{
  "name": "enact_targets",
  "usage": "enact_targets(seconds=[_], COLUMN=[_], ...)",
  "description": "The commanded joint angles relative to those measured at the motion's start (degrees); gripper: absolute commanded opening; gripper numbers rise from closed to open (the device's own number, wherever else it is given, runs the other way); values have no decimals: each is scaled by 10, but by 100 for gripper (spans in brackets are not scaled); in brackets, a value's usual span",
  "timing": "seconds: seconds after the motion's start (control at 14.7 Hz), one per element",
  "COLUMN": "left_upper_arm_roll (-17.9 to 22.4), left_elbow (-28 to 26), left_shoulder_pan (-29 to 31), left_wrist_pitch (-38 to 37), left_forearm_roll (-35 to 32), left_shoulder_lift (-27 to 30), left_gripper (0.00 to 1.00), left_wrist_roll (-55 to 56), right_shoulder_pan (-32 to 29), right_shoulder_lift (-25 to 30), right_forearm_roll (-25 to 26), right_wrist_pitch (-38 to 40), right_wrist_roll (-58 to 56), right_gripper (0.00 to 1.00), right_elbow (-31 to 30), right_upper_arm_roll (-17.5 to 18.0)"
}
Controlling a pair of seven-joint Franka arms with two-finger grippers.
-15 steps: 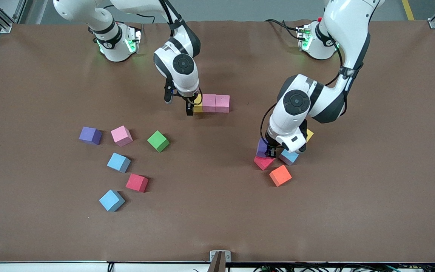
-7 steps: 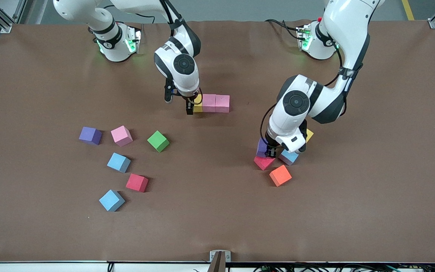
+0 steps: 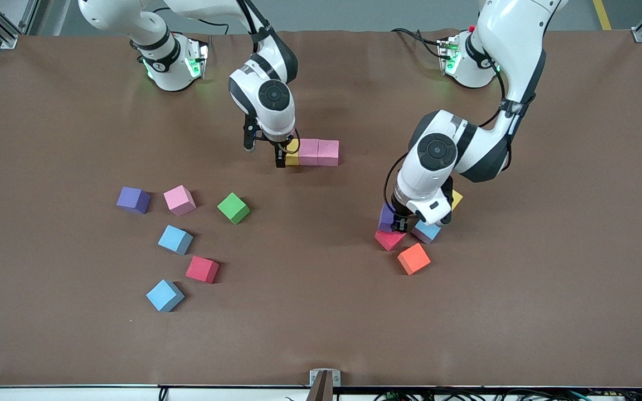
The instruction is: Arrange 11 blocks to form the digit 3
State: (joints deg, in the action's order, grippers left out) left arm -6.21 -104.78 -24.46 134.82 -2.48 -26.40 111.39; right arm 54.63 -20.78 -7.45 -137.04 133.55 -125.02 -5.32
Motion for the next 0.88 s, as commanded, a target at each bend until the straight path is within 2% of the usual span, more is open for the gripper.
enact_targets(seconds=[0.0, 0.48, 0.82], left_upper_arm_roll=[1, 1, 1], left_elbow=[12, 12, 12], left_shoulder_pan=[-3, -4, -3], left_wrist_pitch=[-10, -11, -10], left_forearm_roll=[8, 8, 8], left_shoulder_lift=[-4, -4, -5], left_gripper=[31, 31, 31], left_wrist_roll=[3, 3, 3], right_shoulder_pan=[-8, -9, -37], right_shoulder_lift=[24, 64, 85], right_forearm_roll=[-6, -6, 8], right_wrist_pitch=[20, 63, 71], right_wrist_roll=[-10, -49, -170], right_gripper=[100, 100, 100], right_elbow=[-7, -5, -6], right_upper_arm_roll=[6, 4, -1])
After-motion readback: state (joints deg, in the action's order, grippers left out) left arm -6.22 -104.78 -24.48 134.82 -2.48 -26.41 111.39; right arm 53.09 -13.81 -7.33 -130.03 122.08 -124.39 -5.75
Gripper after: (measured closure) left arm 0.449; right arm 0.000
